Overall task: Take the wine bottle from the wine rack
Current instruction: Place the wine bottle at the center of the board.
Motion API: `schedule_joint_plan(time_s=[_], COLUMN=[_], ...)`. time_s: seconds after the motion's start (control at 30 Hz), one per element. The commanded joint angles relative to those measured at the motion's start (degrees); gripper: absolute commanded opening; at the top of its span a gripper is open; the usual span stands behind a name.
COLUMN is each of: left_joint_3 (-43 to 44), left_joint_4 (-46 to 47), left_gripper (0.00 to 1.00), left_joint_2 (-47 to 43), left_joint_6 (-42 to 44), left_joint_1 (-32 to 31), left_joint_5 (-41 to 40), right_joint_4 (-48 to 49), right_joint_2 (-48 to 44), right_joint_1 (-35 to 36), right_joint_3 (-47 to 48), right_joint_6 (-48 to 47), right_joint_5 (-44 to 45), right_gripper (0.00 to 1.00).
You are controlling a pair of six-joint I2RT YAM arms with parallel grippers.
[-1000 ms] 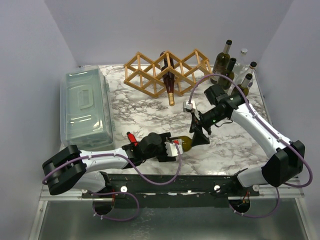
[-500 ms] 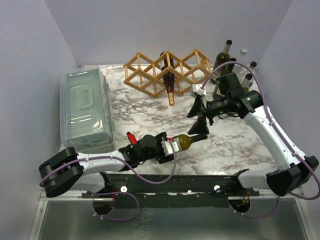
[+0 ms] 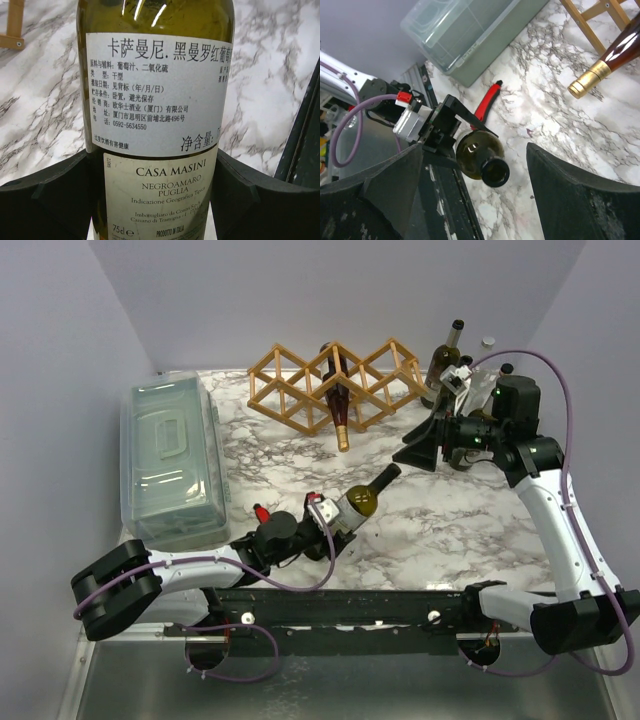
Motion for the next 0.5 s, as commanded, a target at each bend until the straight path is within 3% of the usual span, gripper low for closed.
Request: schedule_joint_plan(time_s=[0.0, 0.17, 0.47], left_joint_3=[0.24, 0.69, 2.78], left_joint_4=[15.59, 19.13, 22.51], left_gripper=[0.0, 0.0, 0.0], left_joint_2=[-2.47, -2.17, 0.45], left_joint_6=[-9.4, -12.55, -18.51], left_joint_1=[0.14, 0.13, 0.05], left_joint_5=[-4.01, -3.84, -3.2], right_joint_4=[6.0, 9.71, 15.5], right_joint_2=[-0.18, -0.05, 1.24], right_joint_1=[0.01, 0.01, 0.66], right_joint_3=[-0.51, -4.2, -6.82], right_joint_6=[8.2, 10.65, 12.61], right_joint_5=[-1.16, 1.42, -3.27], right_gripper=[0.87, 0.88, 0.91])
